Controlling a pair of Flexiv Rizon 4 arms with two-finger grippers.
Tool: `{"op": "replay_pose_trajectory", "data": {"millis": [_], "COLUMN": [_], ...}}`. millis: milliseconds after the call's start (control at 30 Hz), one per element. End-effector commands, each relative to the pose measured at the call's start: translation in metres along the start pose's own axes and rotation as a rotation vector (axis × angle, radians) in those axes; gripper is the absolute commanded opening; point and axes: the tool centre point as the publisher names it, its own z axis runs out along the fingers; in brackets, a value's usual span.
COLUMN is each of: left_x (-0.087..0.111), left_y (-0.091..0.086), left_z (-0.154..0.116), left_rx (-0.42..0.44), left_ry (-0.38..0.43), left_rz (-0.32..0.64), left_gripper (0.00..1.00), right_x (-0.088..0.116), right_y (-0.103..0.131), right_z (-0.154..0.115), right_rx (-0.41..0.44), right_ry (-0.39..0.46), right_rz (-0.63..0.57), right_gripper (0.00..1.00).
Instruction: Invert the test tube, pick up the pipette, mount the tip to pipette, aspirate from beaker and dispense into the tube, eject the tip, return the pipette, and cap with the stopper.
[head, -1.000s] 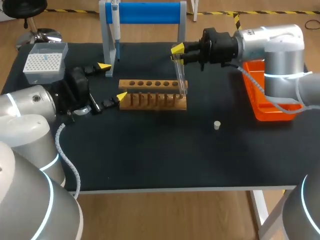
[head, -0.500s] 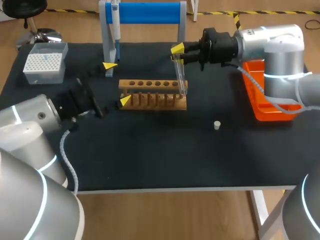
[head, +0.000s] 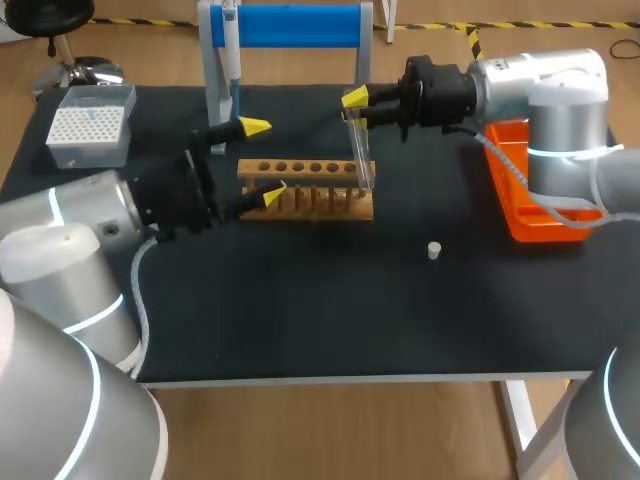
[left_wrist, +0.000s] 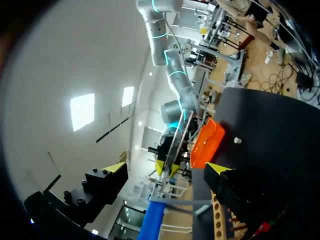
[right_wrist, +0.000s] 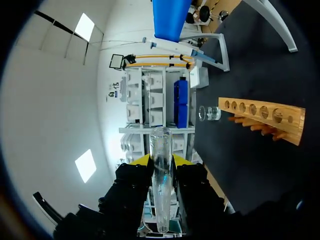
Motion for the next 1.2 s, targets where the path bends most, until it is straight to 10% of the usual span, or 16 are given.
{"op": "replay_pose_trajectory", "data": {"millis": [33, 467, 1200], "left_x": [0.004, -0.001, 0.013], "left_y": [0.012, 0.015, -0.036], "left_z": [0.017, 0.038, 0.077], "left_rx": [0.124, 0.252, 0.322], "left_ry": [0.101, 0.099, 0.117], "left_rz": [0.202, 0.252, 0.270], "left_gripper": [1.00, 1.00, 1.00], "right_x": [0.001, 0.001, 0.001], "right_y": [0.000, 0.000, 0.000], "right_z": [-0.001, -0.001, -0.001], "right_rx": [0.001, 0.001, 0.001], "right_ry": [-0.003, -0.003, -0.003], "right_rz": [0.000, 0.000, 0.000], "right_gripper": [0.00, 0.00, 0.00]}}
